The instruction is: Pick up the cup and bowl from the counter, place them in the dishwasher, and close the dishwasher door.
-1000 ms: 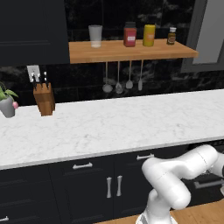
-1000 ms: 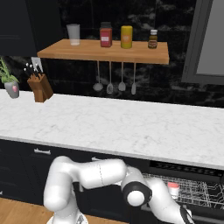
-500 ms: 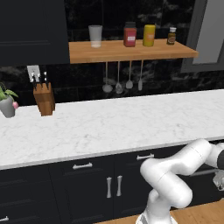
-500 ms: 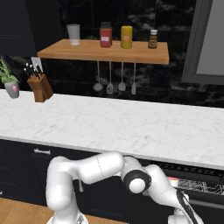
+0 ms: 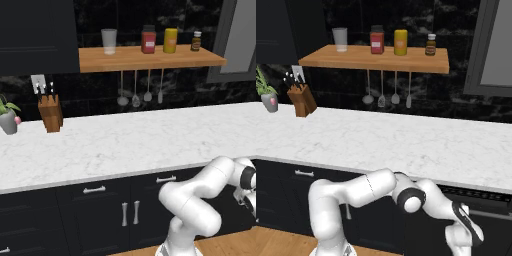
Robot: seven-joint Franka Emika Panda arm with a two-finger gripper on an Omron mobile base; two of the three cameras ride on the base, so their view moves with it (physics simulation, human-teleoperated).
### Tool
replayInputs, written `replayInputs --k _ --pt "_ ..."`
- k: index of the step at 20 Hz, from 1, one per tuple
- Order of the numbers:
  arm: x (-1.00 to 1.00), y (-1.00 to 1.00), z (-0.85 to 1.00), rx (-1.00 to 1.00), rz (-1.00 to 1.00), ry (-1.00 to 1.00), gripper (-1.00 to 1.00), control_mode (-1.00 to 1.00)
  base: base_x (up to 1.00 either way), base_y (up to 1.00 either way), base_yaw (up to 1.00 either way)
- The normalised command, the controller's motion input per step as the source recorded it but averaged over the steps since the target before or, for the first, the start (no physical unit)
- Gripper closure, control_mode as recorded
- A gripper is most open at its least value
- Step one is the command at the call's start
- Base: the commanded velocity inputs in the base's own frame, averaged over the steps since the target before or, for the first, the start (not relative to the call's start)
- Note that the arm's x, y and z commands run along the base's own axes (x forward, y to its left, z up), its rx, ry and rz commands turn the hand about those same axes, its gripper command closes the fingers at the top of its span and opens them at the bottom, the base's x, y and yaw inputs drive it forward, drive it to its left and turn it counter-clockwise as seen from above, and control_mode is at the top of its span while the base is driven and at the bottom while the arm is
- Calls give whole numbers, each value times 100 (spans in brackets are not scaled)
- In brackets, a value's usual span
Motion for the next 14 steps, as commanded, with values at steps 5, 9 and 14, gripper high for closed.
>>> replayInputs --k 5,9,14 --pt "100 2 -17 0 0 0 -100 -100 0 0 0" --pt "96 0 -9 0 0 0 -100 -100 0 0 0" --pt "78 0 0 0 0 1 -100 -100 0 0 0"
